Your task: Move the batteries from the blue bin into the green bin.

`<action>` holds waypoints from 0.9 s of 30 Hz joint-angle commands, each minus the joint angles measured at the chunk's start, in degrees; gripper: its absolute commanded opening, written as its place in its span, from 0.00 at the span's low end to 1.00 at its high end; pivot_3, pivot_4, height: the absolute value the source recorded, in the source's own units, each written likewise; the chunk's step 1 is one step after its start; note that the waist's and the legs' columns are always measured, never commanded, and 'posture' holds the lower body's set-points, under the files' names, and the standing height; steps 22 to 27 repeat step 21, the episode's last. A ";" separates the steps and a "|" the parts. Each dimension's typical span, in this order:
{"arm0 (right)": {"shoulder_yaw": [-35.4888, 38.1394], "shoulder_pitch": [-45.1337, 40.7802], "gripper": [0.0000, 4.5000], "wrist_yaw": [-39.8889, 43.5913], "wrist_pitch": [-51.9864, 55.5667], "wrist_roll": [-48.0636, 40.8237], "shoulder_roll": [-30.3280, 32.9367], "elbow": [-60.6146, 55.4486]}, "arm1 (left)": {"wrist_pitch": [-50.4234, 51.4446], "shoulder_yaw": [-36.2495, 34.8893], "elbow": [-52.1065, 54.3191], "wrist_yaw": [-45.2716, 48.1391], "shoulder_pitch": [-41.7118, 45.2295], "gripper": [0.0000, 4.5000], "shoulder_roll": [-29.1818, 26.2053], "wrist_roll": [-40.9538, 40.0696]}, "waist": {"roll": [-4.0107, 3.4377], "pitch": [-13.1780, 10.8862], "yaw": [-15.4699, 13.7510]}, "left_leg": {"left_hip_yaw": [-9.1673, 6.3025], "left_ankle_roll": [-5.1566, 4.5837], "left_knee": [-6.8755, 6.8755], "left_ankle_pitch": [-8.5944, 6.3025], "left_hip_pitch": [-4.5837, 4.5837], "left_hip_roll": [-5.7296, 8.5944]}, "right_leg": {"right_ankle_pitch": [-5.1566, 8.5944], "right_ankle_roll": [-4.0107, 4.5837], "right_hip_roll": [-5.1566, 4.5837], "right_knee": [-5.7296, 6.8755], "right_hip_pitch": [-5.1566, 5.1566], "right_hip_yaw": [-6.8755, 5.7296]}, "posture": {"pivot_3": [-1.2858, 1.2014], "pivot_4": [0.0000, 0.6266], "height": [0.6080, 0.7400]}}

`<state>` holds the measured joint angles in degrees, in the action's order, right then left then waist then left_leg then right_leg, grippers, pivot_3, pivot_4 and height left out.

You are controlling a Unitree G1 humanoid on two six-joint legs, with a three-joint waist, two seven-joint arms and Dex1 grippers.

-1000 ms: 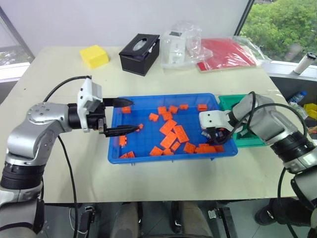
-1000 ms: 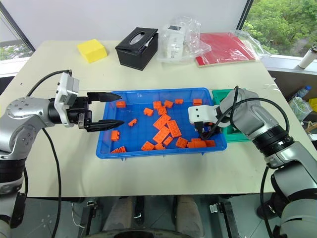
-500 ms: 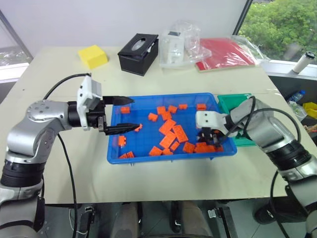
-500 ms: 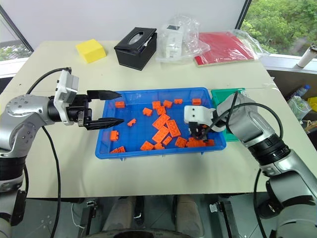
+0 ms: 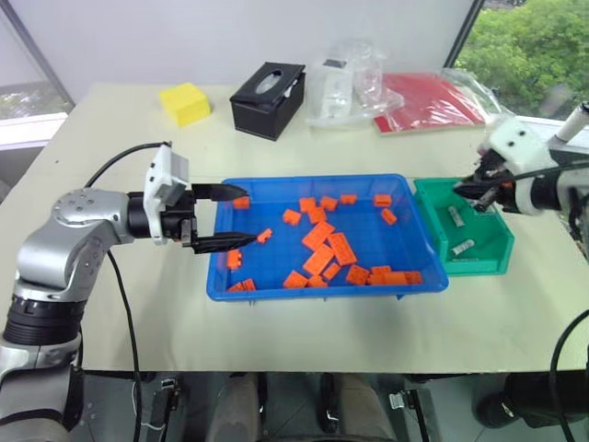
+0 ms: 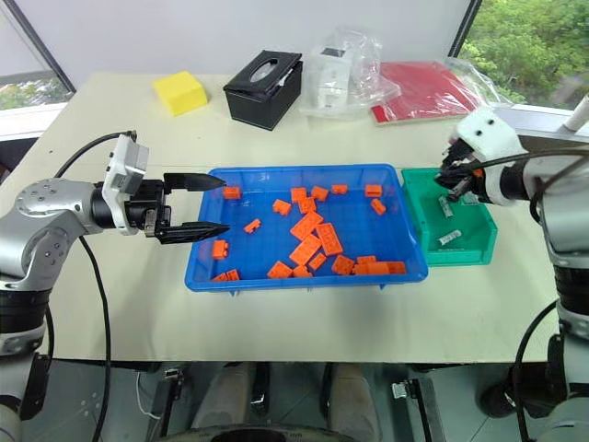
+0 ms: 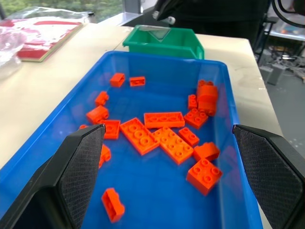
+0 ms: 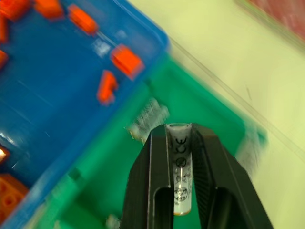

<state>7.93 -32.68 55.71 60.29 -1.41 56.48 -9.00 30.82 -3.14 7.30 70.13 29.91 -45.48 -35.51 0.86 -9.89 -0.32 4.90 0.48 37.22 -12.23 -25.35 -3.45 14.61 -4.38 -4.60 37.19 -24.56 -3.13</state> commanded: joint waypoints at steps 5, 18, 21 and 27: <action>10.42 6.54 0.68 -5.77 -7.15 -4.29 -2.53 0.00 | -1.67 -1.06 -2.66 0.31 2.65 1.00 -0.73 1.38 | -0.08 -0.04 0.00 | 0.01 0.00 -0.03 0.00 -0.03 0.02 | 0.00 -0.02 0.02 0.00 -0.02 0.01 | 0.52 0.24 0.97; 25.66 27.85 0.68 26.77 -35.34 -14.98 14.18 19.50 | -1.20 -11.73 -9.00 4.06 -4.11 1.00 -11.82 0.83 | -0.10 -0.03 0.38 | 0.04 -0.01 -0.06 -0.01 0.13 -0.03 | 0.09 0.08 0.01 -0.08 0.10 0.00 | 0.52 0.24 0.97; 24.27 25.87 0.68 26.46 -34.49 -17.42 13.55 19.87 | -2.06 -12.35 -9.16 3.59 -5.03 1.00 -12.02 1.29 | -0.13 -0.03 0.75 | 0.04 0.00 -0.05 -0.01 0.17 -0.08 | 0.13 0.15 0.01 -0.07 0.14 0.01 | 0.52 0.24 0.97; 24.27 25.87 0.68 26.46 -34.49 -17.42 13.55 19.87 | -2.06 -12.35 -9.16 3.59 -5.03 1.00 -12.02 1.29 | -0.13 -0.03 0.75 | 0.04 0.00 -0.05 -0.01 0.17 -0.08 | 0.13 0.15 0.01 -0.07 0.14 0.01 | 0.52 0.24 0.97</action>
